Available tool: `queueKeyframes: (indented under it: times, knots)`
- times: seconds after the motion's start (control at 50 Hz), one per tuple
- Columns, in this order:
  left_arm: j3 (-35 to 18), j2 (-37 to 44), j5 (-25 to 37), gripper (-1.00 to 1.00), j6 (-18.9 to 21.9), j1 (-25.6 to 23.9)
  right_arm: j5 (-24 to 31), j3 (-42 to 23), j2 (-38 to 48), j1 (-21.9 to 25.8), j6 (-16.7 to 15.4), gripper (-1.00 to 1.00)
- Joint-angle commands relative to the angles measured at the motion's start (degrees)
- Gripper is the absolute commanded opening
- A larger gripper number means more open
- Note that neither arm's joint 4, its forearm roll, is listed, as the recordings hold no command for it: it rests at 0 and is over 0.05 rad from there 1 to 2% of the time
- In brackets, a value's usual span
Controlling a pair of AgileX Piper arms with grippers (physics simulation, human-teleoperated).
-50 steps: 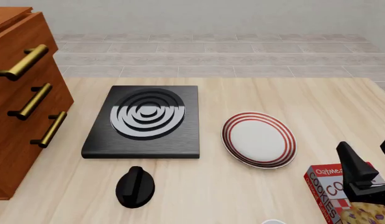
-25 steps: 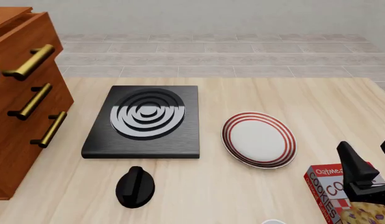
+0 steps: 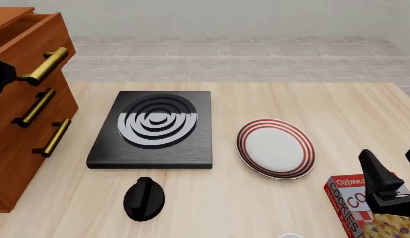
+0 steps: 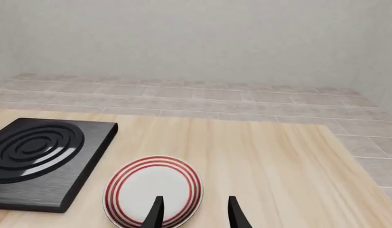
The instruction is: Pick the akita bowl in the top layer of the wooden cabinet and place it on the plate.
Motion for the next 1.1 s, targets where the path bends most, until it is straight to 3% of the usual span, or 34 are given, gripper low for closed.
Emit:
queueKeyframes:
  times: [0.02,0.38,0.74,1.1]
  knots:
    - [4.86,5.21,0.01,1.0,0.78,-4.06,0.29,0.0,-0.29,-0.04,0.08,1.0]
    - [7.06,7.38,-1.37,1.0,1.73,-6.29,-0.24,0.01,0.22,-0.18,0.4,1.0]
    - [6.99,10.16,-2.61,1.0,1.13,-8.08,3.74,0.05,-3.73,-0.52,0.86,1.0]
    - [5.92,10.85,-2.18,1.0,0.16,-10.55,1.22,0.0,-1.3,-0.74,0.95,1.0]
